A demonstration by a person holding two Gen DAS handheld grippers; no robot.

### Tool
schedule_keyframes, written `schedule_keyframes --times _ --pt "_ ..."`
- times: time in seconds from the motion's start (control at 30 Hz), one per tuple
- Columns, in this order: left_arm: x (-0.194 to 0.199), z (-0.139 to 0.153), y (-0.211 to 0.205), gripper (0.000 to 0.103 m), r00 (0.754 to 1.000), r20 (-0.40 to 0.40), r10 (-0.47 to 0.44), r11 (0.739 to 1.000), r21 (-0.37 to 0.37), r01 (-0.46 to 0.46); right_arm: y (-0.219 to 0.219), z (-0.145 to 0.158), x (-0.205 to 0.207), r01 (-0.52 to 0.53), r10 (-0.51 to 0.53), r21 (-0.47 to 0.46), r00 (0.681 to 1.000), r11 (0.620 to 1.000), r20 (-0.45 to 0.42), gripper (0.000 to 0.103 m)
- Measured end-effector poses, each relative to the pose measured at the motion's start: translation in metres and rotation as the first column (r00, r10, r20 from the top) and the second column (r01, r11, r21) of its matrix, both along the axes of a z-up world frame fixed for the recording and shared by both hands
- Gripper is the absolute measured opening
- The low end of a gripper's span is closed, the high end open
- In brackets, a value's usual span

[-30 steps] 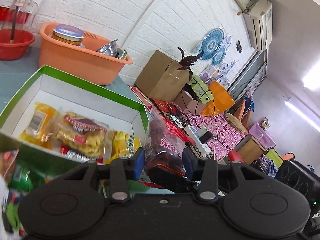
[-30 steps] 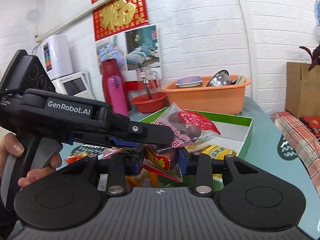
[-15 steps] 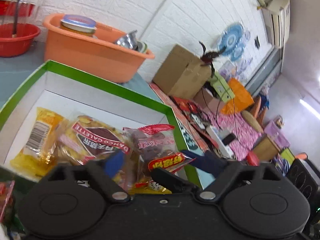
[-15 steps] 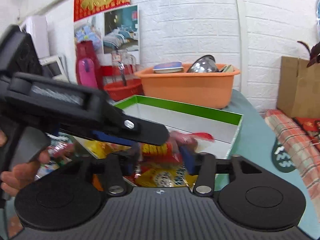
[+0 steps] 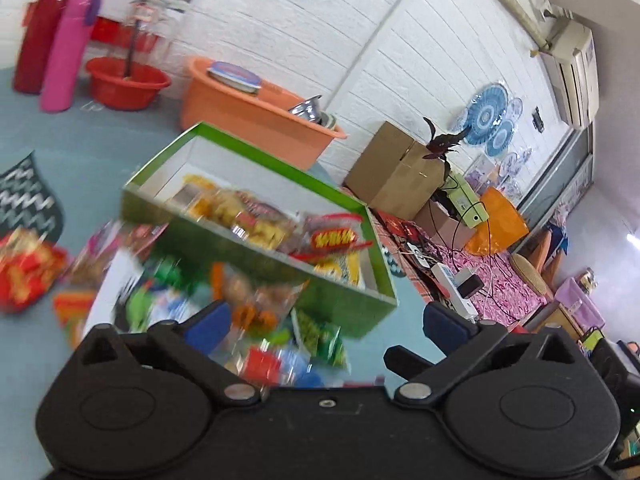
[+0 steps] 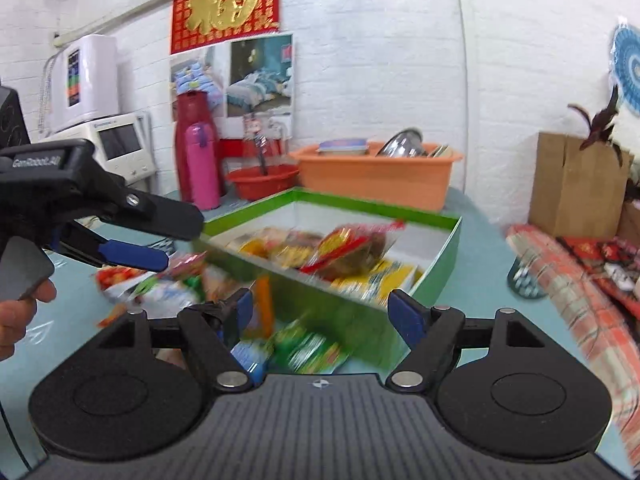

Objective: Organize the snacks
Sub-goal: 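Move the left gripper back to the red-white triangular candy pack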

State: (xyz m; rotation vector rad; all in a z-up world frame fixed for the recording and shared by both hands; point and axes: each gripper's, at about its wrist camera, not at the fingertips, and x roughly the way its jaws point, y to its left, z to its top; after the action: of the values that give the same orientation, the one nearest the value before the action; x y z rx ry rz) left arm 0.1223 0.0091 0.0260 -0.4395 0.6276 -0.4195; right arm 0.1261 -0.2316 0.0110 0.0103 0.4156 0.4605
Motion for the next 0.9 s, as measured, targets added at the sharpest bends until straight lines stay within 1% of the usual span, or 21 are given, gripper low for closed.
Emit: schedule_keyframes --times 0.07,0.13,0.27,0.33,0.4,0.43,0.57,0.67,0.8,0.87,0.9 --pt "-0.017 -0.01 0.007 0.103 1.0 -0.011 0.015 1.0 -0.017 -0.015 0.002 -0.011 -0.007 -0.021 0.021 0.008 0.999 1.0 -0.046 0.103" --pt "-0.03 -0.021 0.013 0.103 0.999 -0.048 0.014 0.999 -0.041 -0.016 0.008 -0.023 -0.01 -0.034 0.034 0.005 0.995 0.999 -0.095 0.103" --pt "-0.048 -0.037 0.016 0.103 0.996 -0.091 0.019 1.0 -0.015 -0.021 0.023 -0.038 -0.007 -0.033 0.029 -0.02 0.986 0.999 -0.162 0.103" --pt "-0.053 -0.043 0.017 0.103 0.994 -0.107 0.014 1.0 -0.018 -0.016 0.031 -0.041 -0.014 -0.084 0.081 -0.011 0.978 0.996 -0.193 0.103" --pt "-0.056 -0.046 0.017 0.103 0.994 -0.114 0.001 1.0 -0.024 -0.004 0.034 -0.04 -0.028 -0.152 0.153 0.018 0.971 0.988 -0.182 0.103" --pt "-0.057 -0.048 0.017 0.103 0.994 -0.114 -0.002 1.0 -0.029 -0.001 0.035 -0.039 -0.033 -0.156 0.157 0.019 0.972 0.988 -0.173 0.103" --pt "-0.057 -0.046 0.009 0.103 0.995 -0.094 -0.04 0.999 -0.04 0.036 0.031 -0.04 -0.042 -0.103 0.096 -0.034 0.981 0.994 -0.171 0.103" --pt "-0.054 -0.046 -0.002 0.103 0.994 -0.075 -0.077 0.997 -0.024 0.075 0.029 -0.042 -0.041 -0.092 0.085 -0.032 0.98 0.995 -0.179 0.103" --pt "-0.032 -0.049 -0.017 0.103 0.987 -0.083 -0.138 0.99 -0.012 0.137 0.034 -0.045 -0.039 -0.096 0.086 -0.049 0.979 0.994 -0.183 0.103" --pt "-0.02 -0.05 -0.027 0.103 0.984 -0.078 -0.161 0.987 0.006 0.161 0.035 -0.045 -0.038 -0.098 0.086 -0.057 0.98 0.994 -0.181 0.102" --pt "-0.015 -0.05 -0.031 0.101 0.983 -0.08 -0.166 0.986 0.018 0.168 0.034 -0.045 -0.038 -0.097 0.085 -0.058 0.98 0.994 -0.181 0.102"
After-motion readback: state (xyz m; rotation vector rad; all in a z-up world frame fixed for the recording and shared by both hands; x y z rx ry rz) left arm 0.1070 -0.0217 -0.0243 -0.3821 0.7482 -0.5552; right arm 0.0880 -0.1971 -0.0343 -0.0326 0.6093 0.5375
